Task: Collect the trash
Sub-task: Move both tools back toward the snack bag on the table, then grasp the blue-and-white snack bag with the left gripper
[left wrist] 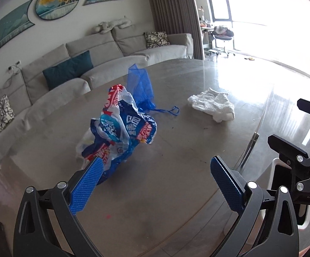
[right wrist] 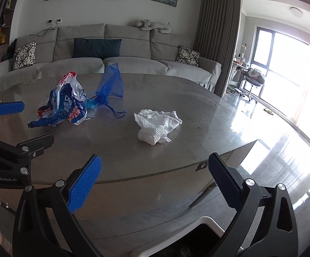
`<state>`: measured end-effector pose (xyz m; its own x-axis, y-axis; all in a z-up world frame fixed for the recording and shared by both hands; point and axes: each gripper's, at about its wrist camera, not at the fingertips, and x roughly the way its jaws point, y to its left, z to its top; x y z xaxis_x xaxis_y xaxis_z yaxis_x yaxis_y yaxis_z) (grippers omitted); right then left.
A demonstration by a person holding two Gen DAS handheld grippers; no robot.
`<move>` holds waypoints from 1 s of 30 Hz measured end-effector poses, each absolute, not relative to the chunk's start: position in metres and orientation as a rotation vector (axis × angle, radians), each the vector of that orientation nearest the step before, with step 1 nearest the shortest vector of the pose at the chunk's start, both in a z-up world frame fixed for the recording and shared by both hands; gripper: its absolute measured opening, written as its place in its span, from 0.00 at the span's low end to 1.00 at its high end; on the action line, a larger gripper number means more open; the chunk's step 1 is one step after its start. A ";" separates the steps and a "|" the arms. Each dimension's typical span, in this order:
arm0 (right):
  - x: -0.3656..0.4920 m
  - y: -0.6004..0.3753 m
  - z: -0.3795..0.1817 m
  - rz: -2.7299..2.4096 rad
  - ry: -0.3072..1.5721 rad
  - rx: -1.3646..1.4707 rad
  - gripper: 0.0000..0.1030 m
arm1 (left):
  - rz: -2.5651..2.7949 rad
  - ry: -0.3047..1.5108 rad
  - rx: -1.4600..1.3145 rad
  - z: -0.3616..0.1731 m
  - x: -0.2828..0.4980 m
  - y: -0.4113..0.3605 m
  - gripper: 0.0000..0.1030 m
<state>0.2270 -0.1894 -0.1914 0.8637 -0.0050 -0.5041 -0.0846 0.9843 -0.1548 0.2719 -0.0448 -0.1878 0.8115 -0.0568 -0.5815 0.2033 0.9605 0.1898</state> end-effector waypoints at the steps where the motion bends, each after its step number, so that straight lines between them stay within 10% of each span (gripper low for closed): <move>1: 0.233 -0.182 -0.190 0.051 0.523 -0.180 0.96 | -0.134 0.609 0.245 -0.187 0.275 -0.040 0.97; 30: 0.342 -0.125 -0.201 0.093 0.556 -0.239 0.96 | -0.047 0.756 0.256 -0.226 0.402 0.001 0.96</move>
<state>0.3422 -0.1254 -0.2008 0.8460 0.0228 -0.5327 -0.1514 0.9683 -0.1989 0.4021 0.0006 -0.2261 0.7281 0.0497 -0.6837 0.1335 0.9680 0.2125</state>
